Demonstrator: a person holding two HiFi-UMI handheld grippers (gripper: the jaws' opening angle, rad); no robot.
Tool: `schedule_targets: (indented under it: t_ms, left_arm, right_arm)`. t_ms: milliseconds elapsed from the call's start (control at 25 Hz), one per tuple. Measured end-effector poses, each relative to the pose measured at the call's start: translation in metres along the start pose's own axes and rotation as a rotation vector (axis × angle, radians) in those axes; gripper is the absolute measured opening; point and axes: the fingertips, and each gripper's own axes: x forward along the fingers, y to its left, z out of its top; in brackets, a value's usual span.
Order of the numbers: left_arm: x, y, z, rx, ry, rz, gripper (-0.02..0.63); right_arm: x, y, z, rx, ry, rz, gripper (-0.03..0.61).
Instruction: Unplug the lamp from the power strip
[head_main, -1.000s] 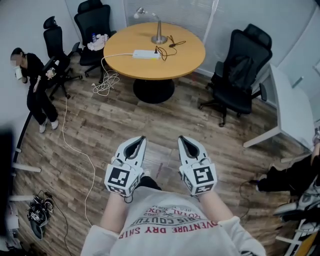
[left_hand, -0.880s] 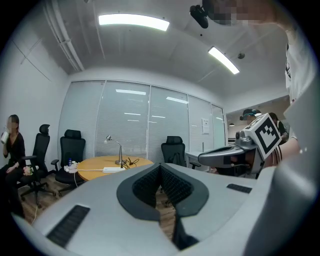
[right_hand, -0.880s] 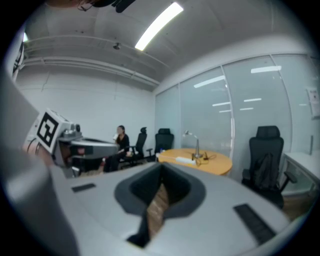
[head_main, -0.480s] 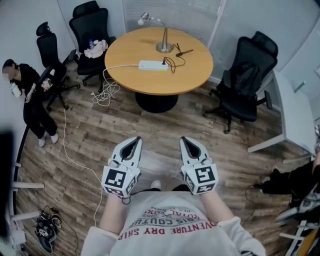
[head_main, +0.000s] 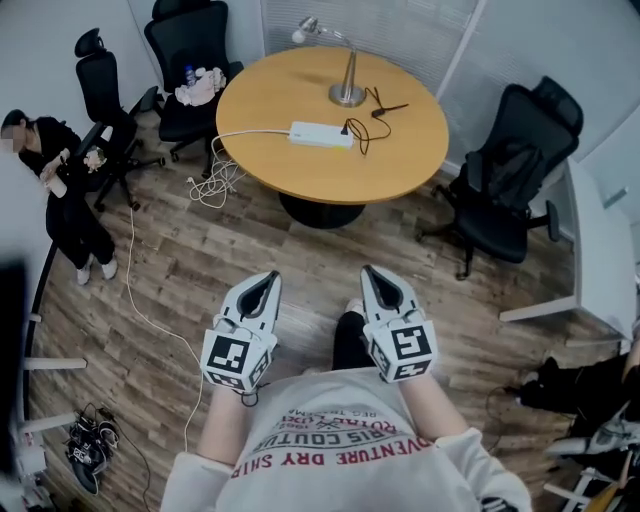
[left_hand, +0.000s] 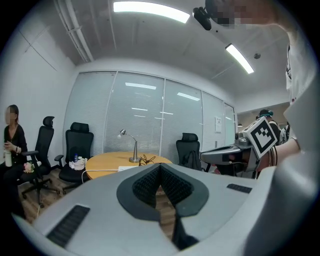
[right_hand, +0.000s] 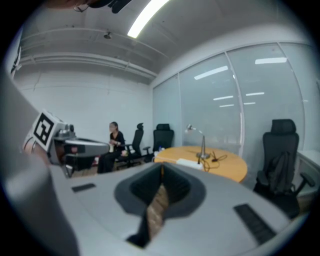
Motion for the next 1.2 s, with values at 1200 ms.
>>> schedule_targets:
  t_ms: [1200]
  left_arm:
    - [0.34,0.113,0.02,0.029,0.077,0.083,0.028]
  right_arm:
    - [0.276,-0.236,0.04,-0.03,0.064,0.181,0.031]
